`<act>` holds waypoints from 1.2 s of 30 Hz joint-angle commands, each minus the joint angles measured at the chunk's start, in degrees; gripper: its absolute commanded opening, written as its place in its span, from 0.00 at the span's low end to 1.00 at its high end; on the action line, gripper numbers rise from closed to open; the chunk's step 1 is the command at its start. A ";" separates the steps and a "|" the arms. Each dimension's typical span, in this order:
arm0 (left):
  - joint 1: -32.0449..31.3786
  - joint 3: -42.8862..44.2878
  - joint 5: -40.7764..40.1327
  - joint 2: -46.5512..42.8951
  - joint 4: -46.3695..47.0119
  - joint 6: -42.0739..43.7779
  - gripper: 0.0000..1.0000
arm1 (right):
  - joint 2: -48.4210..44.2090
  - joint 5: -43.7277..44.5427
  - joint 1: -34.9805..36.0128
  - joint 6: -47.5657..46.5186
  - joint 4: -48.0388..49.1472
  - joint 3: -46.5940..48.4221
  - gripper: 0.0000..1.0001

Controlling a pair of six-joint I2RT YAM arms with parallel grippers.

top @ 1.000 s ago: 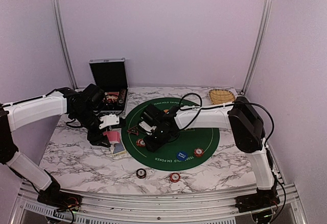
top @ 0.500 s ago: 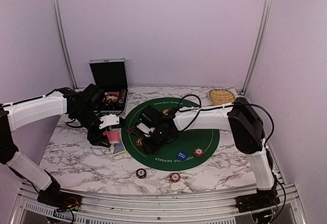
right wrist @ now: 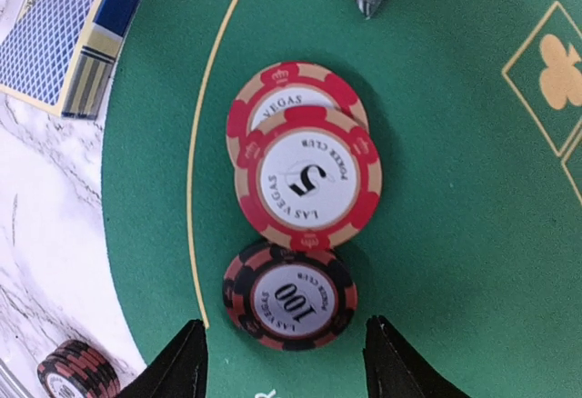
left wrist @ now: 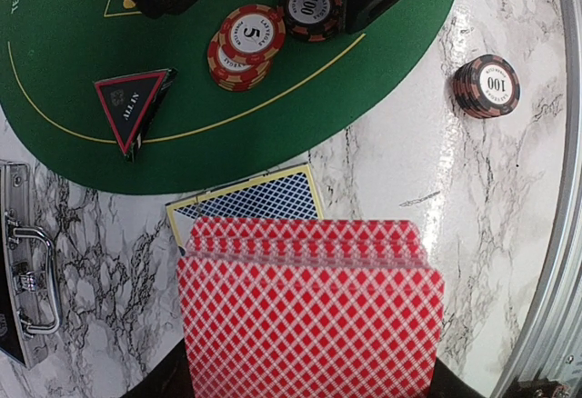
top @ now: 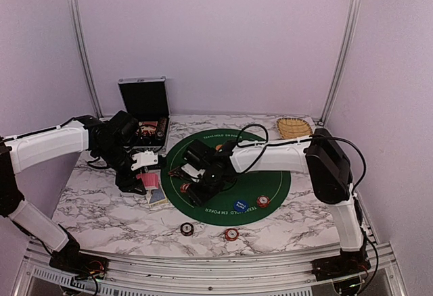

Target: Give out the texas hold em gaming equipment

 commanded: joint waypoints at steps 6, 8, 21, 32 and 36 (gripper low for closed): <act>0.31 1.97 1.12 -1.68 -2.08 0.18 0.00 | -10.48 4.74 5.08 -0.69 -7.79 -1.71 0.63; 0.31 2.02 1.07 -1.67 -2.17 0.15 0.00 | -11.76 3.44 6.51 -0.96 -8.06 -3.10 0.68; 0.31 1.93 0.87 -1.98 -2.18 -0.04 0.00 | -9.12 -3.67 12.21 -1.95 -2.64 -5.29 0.80; 0.31 2.02 0.81 -1.96 -2.26 0.06 0.00 | -4.70 -4.10 12.54 -3.12 -1.67 -2.46 0.77; 0.32 2.02 0.66 -1.99 -2.26 0.16 0.00 | -3.81 -4.04 12.63 -3.38 -1.65 -1.99 0.72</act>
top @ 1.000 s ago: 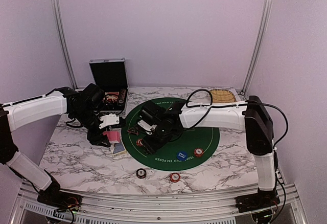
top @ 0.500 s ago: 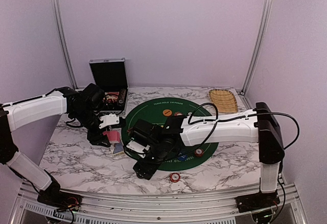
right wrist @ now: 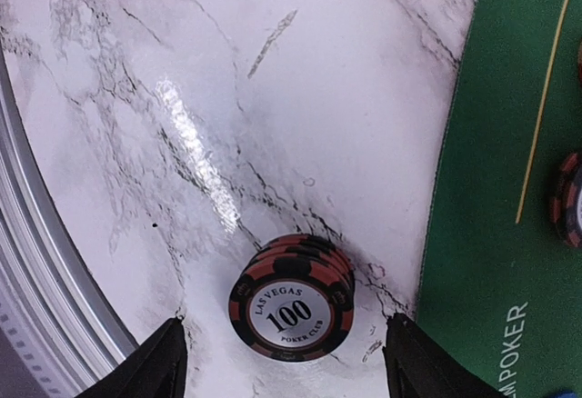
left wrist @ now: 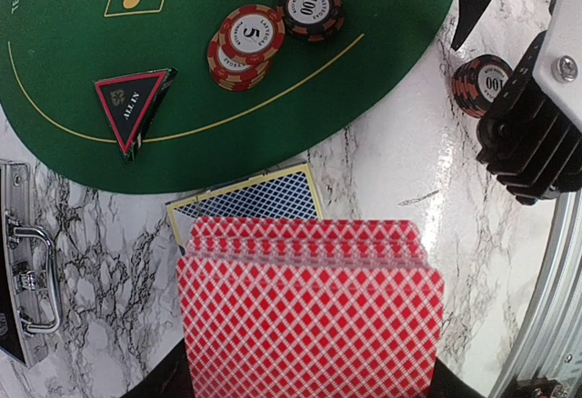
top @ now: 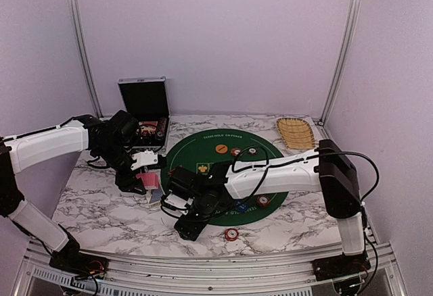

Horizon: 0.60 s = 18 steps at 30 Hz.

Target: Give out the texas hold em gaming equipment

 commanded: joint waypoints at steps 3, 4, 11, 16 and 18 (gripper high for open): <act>0.32 1.69 0.70 -2.05 -1.80 0.17 0.00 | 1.65 0.05 0.52 -0.97 1.20 2.97 0.69; 0.31 1.69 0.71 -2.05 -1.80 0.16 0.00 | 1.92 0.07 0.56 -1.02 1.24 3.04 0.68; 0.31 1.67 0.47 -2.14 -1.76 0.27 0.00 | 3.15 0.65 0.62 -1.36 1.15 3.84 0.62; 0.32 1.69 0.46 -2.28 -1.80 0.21 0.00 | 3.53 0.77 0.58 -1.56 1.09 4.29 0.57; 0.35 1.69 0.46 -2.27 -1.78 0.26 0.00 | 3.61 0.77 0.63 -1.67 1.03 4.31 0.54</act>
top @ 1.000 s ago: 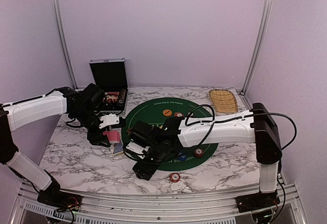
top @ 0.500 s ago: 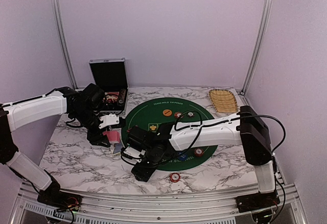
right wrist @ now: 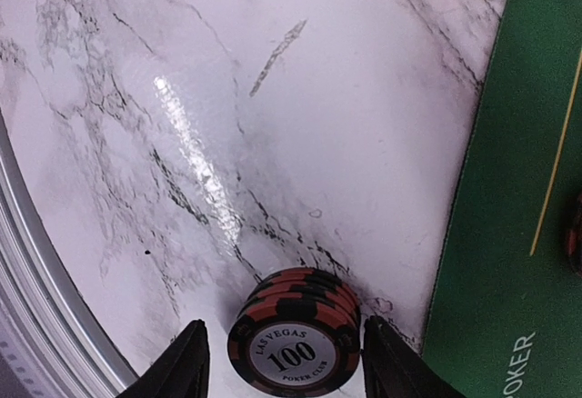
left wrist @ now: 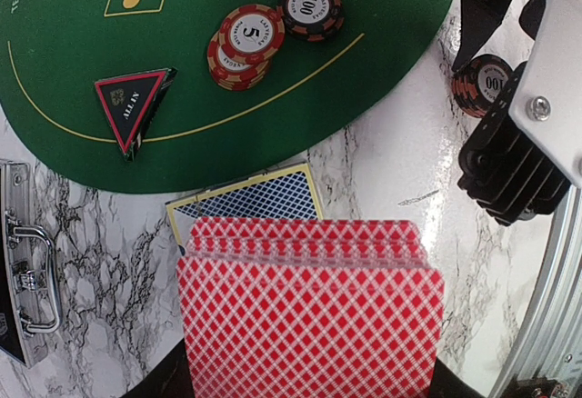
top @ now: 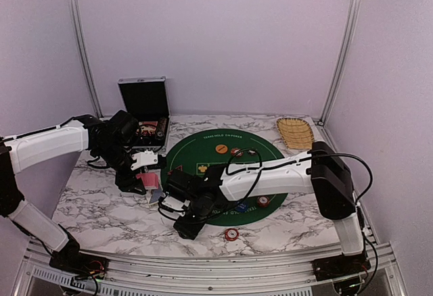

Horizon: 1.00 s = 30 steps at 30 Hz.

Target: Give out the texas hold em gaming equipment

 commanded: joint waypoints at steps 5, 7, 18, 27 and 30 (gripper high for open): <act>0.31 1.61 0.51 -2.32 -1.79 0.25 0.00 | 0.64 0.82 0.43 -0.56 0.29 2.32 0.43; 0.33 1.60 0.45 -2.25 -1.84 0.24 0.00 | 0.37 0.84 0.43 -0.62 0.27 2.51 0.39; 0.31 1.84 0.51 -2.27 -2.06 0.11 0.00 | -1.84 2.35 0.41 -0.08 -1.60 2.96 0.13; 0.31 2.09 0.76 -2.25 -2.19 0.18 0.00 | -8.66 4.68 -0.16 2.69 -1.03 -2.73 0.05; 0.31 2.08 0.64 -2.26 -2.19 0.16 0.00 | -11.18 5.14 -0.78 3.74 -0.50 -5.38 0.04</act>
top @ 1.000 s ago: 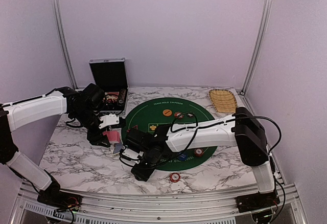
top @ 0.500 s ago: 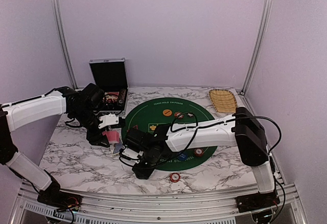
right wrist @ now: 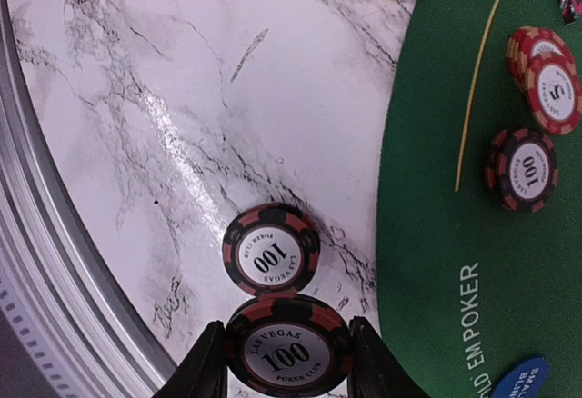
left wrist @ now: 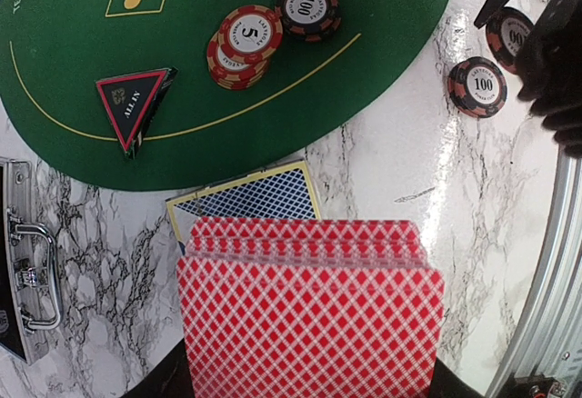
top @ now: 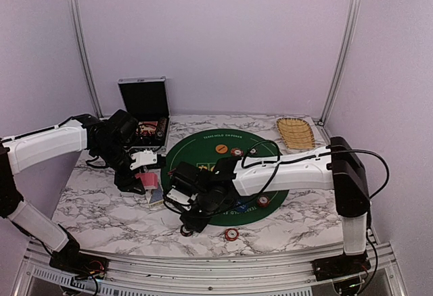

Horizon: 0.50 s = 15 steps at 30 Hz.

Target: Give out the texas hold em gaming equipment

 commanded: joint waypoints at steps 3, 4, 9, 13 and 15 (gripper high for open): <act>0.33 1.82 0.59 -1.83 -1.39 0.29 0.00 | -7.60 1.61 -1.97 3.36 1.75 -5.95 0.04; 0.31 1.78 0.57 -1.88 -1.39 0.25 0.00 | -8.46 1.61 -2.62 3.75 2.25 -7.43 0.04; 0.35 1.91 0.71 -1.88 -1.52 0.17 0.00 | -12.00 1.00 -6.92 5.40 5.25 -14.65 0.04; 0.35 2.03 0.82 -1.90 -1.56 0.16 0.00 | -12.40 1.30 -9.73 5.93 7.24 -18.90 0.03; 0.31 2.06 1.04 -1.96 -1.62 0.16 0.00 | -11.84 1.52 -10.48 6.01 7.86 -19.61 0.03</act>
